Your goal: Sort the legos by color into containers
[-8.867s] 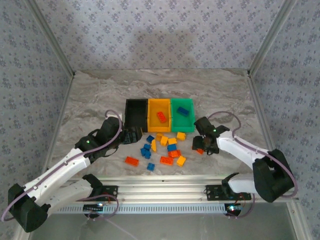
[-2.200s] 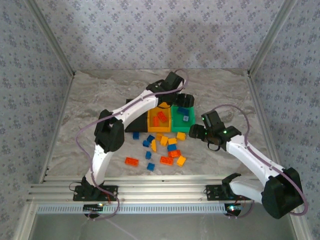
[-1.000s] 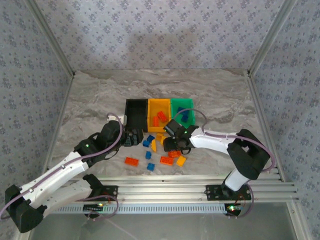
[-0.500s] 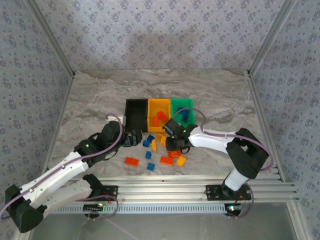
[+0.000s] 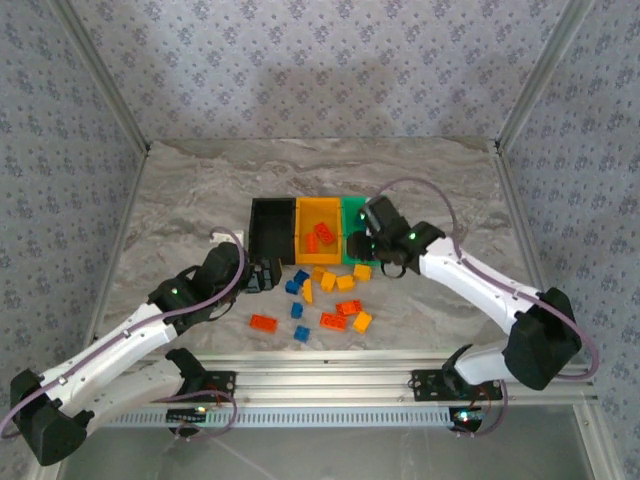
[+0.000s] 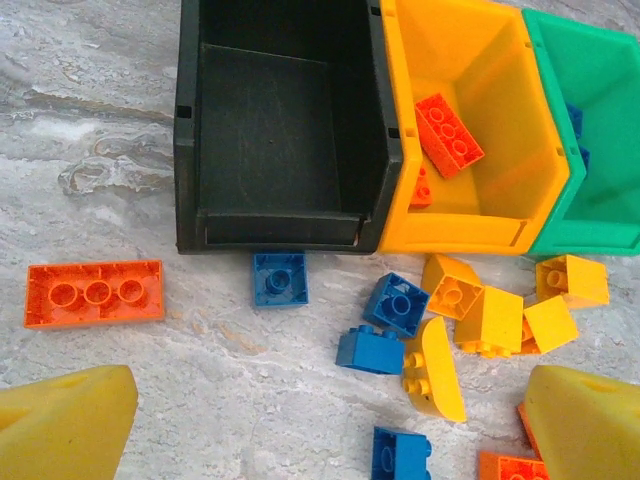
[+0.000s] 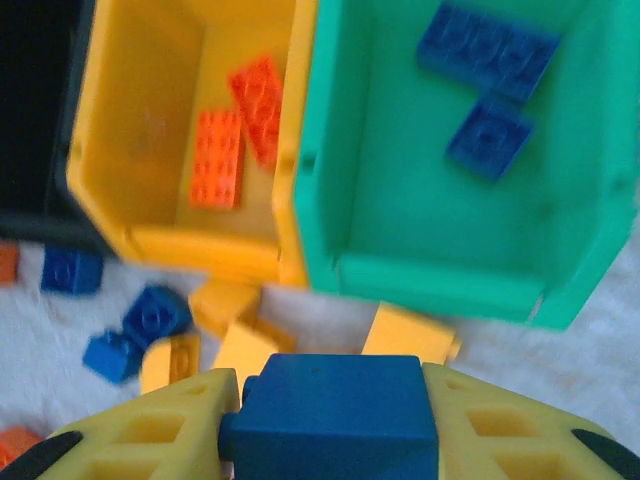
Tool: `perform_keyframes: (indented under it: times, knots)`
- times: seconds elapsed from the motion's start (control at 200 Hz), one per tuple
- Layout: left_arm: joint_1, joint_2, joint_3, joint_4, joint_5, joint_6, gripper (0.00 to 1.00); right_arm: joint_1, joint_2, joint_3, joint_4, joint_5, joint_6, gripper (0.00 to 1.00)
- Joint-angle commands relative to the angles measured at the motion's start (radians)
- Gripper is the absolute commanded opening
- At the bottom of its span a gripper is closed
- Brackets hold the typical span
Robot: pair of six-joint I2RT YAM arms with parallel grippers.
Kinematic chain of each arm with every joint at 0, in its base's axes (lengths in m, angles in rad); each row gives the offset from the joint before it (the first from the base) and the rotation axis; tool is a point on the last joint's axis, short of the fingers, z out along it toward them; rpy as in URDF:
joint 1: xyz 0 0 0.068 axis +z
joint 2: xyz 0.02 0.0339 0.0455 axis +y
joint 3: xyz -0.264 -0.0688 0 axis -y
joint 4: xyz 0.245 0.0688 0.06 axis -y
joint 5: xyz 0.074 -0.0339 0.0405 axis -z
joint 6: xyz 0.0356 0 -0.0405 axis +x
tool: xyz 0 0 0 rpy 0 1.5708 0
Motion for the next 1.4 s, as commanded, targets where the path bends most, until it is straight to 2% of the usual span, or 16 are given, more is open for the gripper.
perform_keyframes:
  times: [0.0, 0.23, 0.275, 0.325, 0.365, 0.435, 0.625, 0.78, 0.949, 1.149, 1.394]
  knots:
    - [0.002, -0.011, -0.011, -0.004, -0.013, -0.011, 0.99, -0.068, 0.097, 0.084, 0.001, -0.005, -0.039, 0.43]
    - [0.006, -0.011, -0.025, -0.027, 0.003, -0.009, 1.00, -0.173, 0.322, 0.248, 0.039, -0.018, -0.040, 0.46]
    - [0.008, -0.011, -0.028, -0.028, 0.009, -0.010, 0.99, -0.182, 0.355, 0.270, 0.036, -0.019, -0.042, 0.49]
    - [0.008, -0.011, -0.031, -0.028, 0.020, -0.006, 0.99, -0.188, 0.382, 0.288, 0.036, -0.019, -0.041, 0.60]
    - [0.009, -0.009, -0.031, -0.029, 0.026, -0.005, 0.99, -0.191, 0.391, 0.298, 0.036, -0.018, -0.040, 0.68]
    - [0.010, -0.005, -0.029, -0.038, 0.036, 0.005, 0.99, -0.192, 0.387, 0.305, 0.050, -0.018, -0.039, 0.74]
    - [0.010, 0.057, -0.003, -0.034, 0.128, 0.051, 0.99, -0.166, 0.279, 0.259, 0.065, -0.019, -0.038, 0.78]
    - [0.009, 0.118, 0.013, -0.037, 0.134, 0.038, 0.97, -0.098, 0.146, 0.121, 0.077, -0.060, -0.028, 0.78]
    - [0.011, 0.045, 0.011, -0.067, 0.035, 0.017, 0.99, 0.058, 0.092, 0.006, 0.051, -0.115, -0.039, 0.79]
    - [0.019, -0.047, 0.003, -0.104, -0.017, 0.006, 0.99, 0.261, 0.181, 0.007, 0.041, -0.098, -0.024, 0.79]
    - [0.024, -0.095, -0.028, -0.141, -0.010, -0.026, 0.99, 0.319, 0.344, 0.074, 0.073, -0.090, -0.014, 0.73]
